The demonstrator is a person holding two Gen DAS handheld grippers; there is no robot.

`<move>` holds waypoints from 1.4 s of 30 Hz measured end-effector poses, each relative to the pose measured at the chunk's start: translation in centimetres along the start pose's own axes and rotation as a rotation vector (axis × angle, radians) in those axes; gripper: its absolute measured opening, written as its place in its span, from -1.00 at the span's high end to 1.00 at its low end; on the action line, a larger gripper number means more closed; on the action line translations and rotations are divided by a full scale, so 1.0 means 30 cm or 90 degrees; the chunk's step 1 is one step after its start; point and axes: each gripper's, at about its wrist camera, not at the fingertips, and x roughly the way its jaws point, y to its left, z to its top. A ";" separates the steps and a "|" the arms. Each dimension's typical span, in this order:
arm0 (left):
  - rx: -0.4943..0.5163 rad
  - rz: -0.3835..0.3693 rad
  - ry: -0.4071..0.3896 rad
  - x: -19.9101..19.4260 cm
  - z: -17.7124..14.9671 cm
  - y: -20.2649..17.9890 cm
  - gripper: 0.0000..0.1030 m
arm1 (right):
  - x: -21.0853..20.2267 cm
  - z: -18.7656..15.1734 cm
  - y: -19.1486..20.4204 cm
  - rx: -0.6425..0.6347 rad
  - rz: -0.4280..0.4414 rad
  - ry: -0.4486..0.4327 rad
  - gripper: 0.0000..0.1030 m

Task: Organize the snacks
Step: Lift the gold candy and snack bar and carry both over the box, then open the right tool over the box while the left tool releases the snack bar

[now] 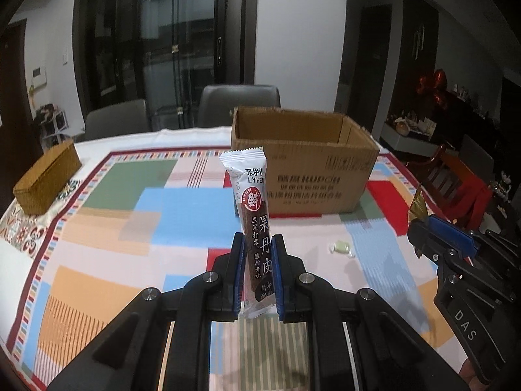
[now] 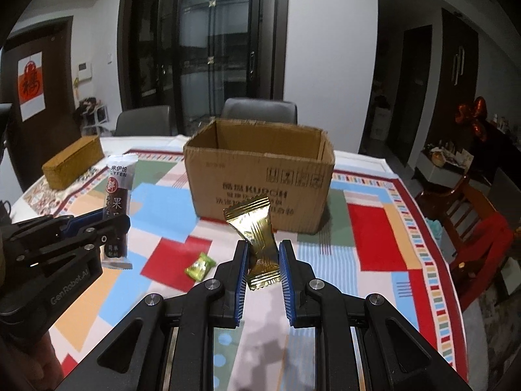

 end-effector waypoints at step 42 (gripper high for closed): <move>0.055 -0.034 -0.109 0.230 0.471 -0.035 0.68 | 0.187 0.404 -0.103 0.030 -0.025 -0.122 0.60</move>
